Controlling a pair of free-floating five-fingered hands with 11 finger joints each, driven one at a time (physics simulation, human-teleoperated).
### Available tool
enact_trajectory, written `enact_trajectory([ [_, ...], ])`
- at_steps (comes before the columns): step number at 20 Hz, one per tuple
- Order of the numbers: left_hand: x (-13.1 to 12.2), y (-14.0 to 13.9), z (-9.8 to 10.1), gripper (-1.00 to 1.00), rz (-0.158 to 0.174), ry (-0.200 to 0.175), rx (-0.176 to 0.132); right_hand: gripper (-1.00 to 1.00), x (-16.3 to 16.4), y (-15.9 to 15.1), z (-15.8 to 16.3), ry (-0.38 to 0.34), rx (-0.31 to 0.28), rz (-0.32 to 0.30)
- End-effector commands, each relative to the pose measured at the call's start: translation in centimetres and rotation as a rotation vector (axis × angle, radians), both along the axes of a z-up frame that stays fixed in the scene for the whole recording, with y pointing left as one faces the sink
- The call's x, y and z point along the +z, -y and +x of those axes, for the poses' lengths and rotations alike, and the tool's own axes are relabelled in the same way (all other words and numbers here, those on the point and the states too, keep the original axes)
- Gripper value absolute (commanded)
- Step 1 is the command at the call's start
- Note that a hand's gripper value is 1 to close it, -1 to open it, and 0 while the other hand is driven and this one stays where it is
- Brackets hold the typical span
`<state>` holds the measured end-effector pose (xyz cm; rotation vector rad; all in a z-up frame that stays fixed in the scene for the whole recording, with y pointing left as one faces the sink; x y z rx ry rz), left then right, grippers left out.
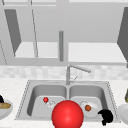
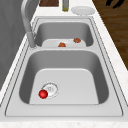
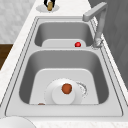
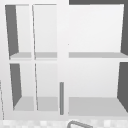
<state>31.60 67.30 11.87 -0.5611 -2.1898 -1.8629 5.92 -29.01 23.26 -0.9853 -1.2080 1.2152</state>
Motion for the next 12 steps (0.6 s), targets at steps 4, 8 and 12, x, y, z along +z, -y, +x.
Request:
enact_trajectory([
  [4, -3.5, -2.5, 0.6, 1.0, -0.059, -0.018, -0.021, 0.0, 0.0, 0.0, 0.0, 0.0, 0.0, 0.0],
  [8, -3.6, -1.9, 0.5, 1.0, -0.068, -0.016, -0.033, 0.0, 0.0, 0.0, 0.0, 0.0, 0.0, 0.0],
  [12, -1.4, -1.1, 0.0, 1.0, -0.065, -0.031, 0.001, 0.0, 0.0, 0.0, 0.0, 0.0, 0.0, 0.0],
])
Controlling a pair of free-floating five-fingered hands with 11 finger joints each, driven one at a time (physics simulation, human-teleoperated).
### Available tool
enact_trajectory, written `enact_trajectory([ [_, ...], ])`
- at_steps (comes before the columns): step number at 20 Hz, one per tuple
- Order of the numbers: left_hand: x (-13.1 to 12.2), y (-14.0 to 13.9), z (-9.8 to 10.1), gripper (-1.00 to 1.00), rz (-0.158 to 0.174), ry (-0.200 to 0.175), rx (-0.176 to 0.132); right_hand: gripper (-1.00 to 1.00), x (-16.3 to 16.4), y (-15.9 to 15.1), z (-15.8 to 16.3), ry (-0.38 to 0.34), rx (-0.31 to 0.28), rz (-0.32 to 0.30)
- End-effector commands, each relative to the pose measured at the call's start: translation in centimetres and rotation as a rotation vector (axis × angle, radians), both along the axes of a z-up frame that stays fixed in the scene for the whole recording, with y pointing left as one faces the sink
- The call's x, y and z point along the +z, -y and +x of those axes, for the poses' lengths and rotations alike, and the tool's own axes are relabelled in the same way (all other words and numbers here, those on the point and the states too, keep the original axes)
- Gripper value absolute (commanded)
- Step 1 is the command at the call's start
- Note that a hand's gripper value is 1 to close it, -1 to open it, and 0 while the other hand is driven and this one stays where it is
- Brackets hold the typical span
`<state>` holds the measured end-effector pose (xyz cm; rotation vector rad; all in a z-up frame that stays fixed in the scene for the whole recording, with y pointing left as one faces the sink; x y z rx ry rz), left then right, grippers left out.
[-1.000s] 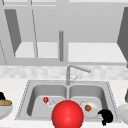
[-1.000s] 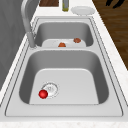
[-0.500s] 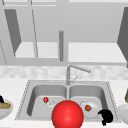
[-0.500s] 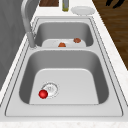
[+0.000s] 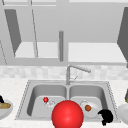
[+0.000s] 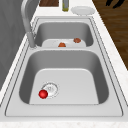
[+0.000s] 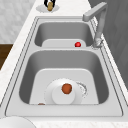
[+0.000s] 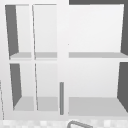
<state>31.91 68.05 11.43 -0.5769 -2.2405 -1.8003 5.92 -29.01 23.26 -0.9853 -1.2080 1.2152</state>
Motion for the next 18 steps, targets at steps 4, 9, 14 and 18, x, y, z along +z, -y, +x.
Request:
enact_trajectory([
  [4, 0.3, 0.1, -1.7, -1.0, -0.023, -0.001, 0.018, 0.0, 0.0, 0.0, 0.0, 0.0, 0.0, 0.0],
  [9, 4.6, 0.2, -2.1, -1.0, -0.001, 0.039, -0.023, 0.0, 0.0, 0.0, 0.0, 0.0, 0.0, 0.0],
  [14, 8.3, 0.8, -3.2, -1.0, 0.012, 0.017, -0.056, 0.0, 0.0, 0.0, 0.0, 0.0, 0.0, 0.0],
  [18, 10.6, 2.0, -3.9, -1.0, 0.035, -0.006, -0.053, 0.0, 0.0, 0.0, 0.0, 0.0, 0.0, 0.0],
])
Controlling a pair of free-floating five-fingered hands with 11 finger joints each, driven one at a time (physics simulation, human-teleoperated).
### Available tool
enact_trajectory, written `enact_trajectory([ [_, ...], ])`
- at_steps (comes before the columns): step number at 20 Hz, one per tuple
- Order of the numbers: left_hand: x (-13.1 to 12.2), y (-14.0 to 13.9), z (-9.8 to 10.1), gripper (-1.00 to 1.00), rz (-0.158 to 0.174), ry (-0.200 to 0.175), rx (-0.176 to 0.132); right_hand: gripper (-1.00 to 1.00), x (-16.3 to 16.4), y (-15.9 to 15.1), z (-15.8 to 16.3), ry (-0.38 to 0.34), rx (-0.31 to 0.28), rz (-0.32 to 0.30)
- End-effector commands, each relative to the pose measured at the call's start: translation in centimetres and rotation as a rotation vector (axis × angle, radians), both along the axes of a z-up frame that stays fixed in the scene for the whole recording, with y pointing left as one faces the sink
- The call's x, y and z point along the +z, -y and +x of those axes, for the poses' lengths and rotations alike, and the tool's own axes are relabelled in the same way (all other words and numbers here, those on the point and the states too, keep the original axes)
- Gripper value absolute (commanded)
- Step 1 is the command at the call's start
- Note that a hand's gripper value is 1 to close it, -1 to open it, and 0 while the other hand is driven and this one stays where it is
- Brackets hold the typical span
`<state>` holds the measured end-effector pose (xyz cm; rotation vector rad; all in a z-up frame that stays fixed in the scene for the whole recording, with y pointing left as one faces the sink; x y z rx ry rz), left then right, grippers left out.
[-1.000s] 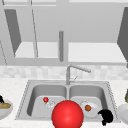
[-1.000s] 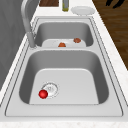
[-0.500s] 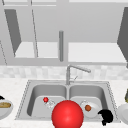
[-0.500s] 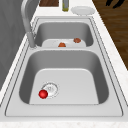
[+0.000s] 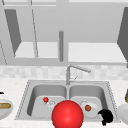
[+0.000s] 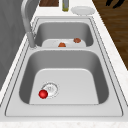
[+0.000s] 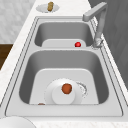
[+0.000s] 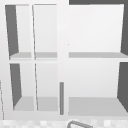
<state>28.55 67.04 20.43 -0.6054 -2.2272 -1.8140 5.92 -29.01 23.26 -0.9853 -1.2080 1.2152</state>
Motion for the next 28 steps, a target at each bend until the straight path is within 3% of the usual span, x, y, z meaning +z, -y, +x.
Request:
enact_trajectory([
  [1, 2.1, 1.4, -0.7, -1.0, 0.028, 0.0, -0.034, 0.0, 0.0, 0.0, 0.0, 0.0, 0.0, 0.0],
  [4, 2.7, 2.9, -0.6, -1.0, 0.027, -0.002, -0.029, 0.0, 0.0, 0.0, 0.0, 0.0, 0.0, 0.0],
  [6, 3.3, 4.1, -1.0, -1.0, 0.037, 0.016, -0.033, 0.0, 0.0, 0.0, 0.0, 0.0, 0.0, 0.0],
  [8, 3.2, 4.5, -0.7, -1.0, 0.024, -0.008, -0.005, 0.0, 0.0, 0.0, 0.0, 0.0, 0.0, 0.0],
  [11, 3.7, 5.7, -1.7, -1.0, 0.03, 0.013, -0.046, 0.0, 0.0, 0.0, 0.0, 0.0, 0.0, 0.0],
  [12, 3.4, 4.7, -1.5, -1.0, 0.009, -0.01, -0.014, 0.0, 0.0, 0.0, 0.0, 0.0, 0.0, 0.0],
  [13, 3.5, 5.1, -1.5, -1.0, 0.011, -0.01, -0.026, 0.0, 0.0, 0.0, 0.0, 0.0, 0.0, 0.0],
  [15, 3.5, 5.1, -1.6, -1.0, 0.009, -0.011, -0.012, 0.0, 0.0, 0.0, 0.0, 0.0, 0.0, 0.0],
  [16, 3.2, 3.2, -1.9, -1.0, 0.006, -0.024, -0.013, 0.0, 0.0, 0.0, 0.0, 0.0, 0.0, 0.0],
  [17, 3.2, 4.5, -1.0, -1.0, -0.01, -0.012, -0.031, 0.0, 0.0, 0.0, 0.0, 0.0, 0.0, 0.0],
  [18, 3.7, 4.2, -1.7, -1.0, 0.003, -0.02, -0.055, 0.0, 0.0, 0.0, 0.0, 0.0, 0.0, 0.0],
  [20, 4.8, 5.4, -3.1, -1.0, 0.004, 0.012, -0.062, 0.0, 0.0, 0.0, 0.0, 0.0, 0.0, 0.0],
  [22, 5.8, 5.6, -2.7, -1.0, 0.026, 0.017, -0.08, 0.0, 0.0, 0.0, 0.0, 0.0, 0.0, 0.0],
  [25, 6.6, 5.3, -2.3, -1.0, 0.028, 0.027, -0.12, 0.0, 0.0, 0.0, 0.0, 0.0, 0.0, 0.0],
  [28, 7.6, 5.3, -2.4, -1.0, 0.057, 0.033, -0.131, 0.0, 0.0, 0.0, 0.0, 0.0, 0.0, 0.0],
])
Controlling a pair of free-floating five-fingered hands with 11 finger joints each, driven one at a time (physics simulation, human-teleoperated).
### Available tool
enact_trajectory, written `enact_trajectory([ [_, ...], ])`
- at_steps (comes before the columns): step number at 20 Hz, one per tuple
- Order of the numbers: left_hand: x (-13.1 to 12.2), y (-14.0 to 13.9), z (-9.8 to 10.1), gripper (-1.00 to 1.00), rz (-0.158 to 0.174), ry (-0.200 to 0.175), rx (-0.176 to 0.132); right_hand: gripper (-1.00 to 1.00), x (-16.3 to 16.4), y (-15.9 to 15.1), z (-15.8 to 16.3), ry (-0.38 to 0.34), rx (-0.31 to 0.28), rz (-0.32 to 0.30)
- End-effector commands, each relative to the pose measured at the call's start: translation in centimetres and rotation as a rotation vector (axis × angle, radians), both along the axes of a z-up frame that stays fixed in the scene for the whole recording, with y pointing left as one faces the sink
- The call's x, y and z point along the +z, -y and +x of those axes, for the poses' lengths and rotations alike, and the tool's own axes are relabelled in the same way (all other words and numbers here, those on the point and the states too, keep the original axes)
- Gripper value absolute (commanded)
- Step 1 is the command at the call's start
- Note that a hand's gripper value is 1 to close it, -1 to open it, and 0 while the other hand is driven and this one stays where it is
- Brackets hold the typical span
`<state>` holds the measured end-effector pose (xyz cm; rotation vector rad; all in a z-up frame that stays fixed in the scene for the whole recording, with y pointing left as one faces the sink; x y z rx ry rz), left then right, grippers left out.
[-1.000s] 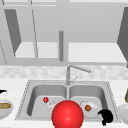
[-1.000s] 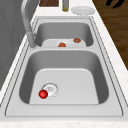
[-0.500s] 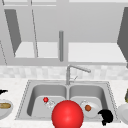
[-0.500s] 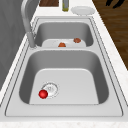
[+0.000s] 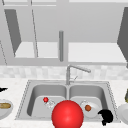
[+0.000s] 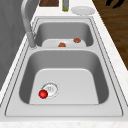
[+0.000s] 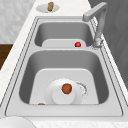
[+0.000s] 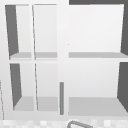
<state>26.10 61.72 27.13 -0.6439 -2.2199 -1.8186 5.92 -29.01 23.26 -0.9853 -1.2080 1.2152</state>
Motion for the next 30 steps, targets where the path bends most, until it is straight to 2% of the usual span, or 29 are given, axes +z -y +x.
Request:
enact_trajectory([
  [1, 1.1, 0.0, 0.0, -1.0, 0.057, 0.055, -0.108, 0.0, 0.0, 0.0, 0.0, 0.0, 0.0, 0.0],
  [5, 2.3, 0.0, 0.0, -1.0, 0.066, 0.065, -0.103, 0.0, 0.0, 0.0, 0.0, 0.0, 0.0, 0.0],
  [9, 3.7, 0.0, 0.0, -1.0, 0.091, 0.043, -0.092, 0.0, 0.0, 0.0, 0.0, 0.0, 0.0, 0.0],
  [11, 4.6, 0.1, -0.4, -1.0, 0.1, 0.021, -0.077, 0.0, 0.0, 0.0, 0.0, 0.0, 0.0, 0.0],
  [13, 5.1, 0.9, -1.1, -1.0, 0.108, 0.004, -0.036, 0.0, 0.0, 0.0, 0.0, 0.0, 0.0, 0.0],
  [14, 4.7, 1.5, -1.2, -1.0, 0.099, 0.004, -0.025, 0.0, 0.0, 0.0, 0.0, 0.0, 0.0, 0.0],
  [15, 4.5, 1.3, -2.3, -1.0, 0.05, 0.032, -0.038, 0.0, 0.0, 0.0, 0.0, 0.0, 0.0, 0.0],
  [16, 4.6, 1.7, -2.3, -1.0, 0.044, 0.022, -0.046, 0.0, 0.0, 0.0, 0.0, 0.0, 0.0, 0.0],
  [17, 4.6, 1.6, -2.3, -1.0, 0.027, 0.008, -0.039, 0.0, 0.0, 0.0, 0.0, 0.0, 0.0, 0.0],
  [19, 4.6, 1.2, -2.2, -1.0, 0.022, 0.031, 0.0, 0.0, 0.0, 0.0, 0.0, 0.0, 0.0, 0.0],
  [20, 4.6, 1.3, -3.1, -1.0, 0.021, 0.008, -0.001, 0.0, 0.0, 0.0, 0.0, 0.0, 0.0, 0.0],
  [21, 4.7, 1.7, -2.6, -1.0, 0.024, 0.036, -0.039, 0.0, 0.0, 0.0, 0.0, 0.0, 0.0, 0.0],
  [22, 4.7, 3.0, -3.7, -1.0, 0.037, 0.042, -0.03, 0.0, 0.0, 0.0, 0.0, 0.0, 0.0, 0.0],
  [23, 5.0, 3.7, -3.3, -1.0, 0.053, 0.042, -0.024, 0.0, 0.0, 0.0, 0.0, 0.0, 0.0, 0.0],
  [25, 5.1, 4.7, -3.5, -1.0, 0.051, 0.038, -0.024, 0.0, 0.0, 0.0, 0.0, 0.0, 0.0, 0.0],
  [26, 5.0, 5.4, -3.9, -1.0, 0.057, 0.045, -0.011, 0.0, 0.0, 0.0, 0.0, 0.0, 0.0, 0.0],
  [28, 4.9, 6.3, -4.1, -1.0, 0.072, 0.059, -0.012, 0.0, 0.0, 0.0, 0.0, 0.0, 0.0, 0.0],
  [30, 4.9, 7.5, -4.6, -1.0, 0.072, 0.062, -0.007, 0.0, 0.0, 0.0, 0.0, 0.0, 0.0, 0.0],
])
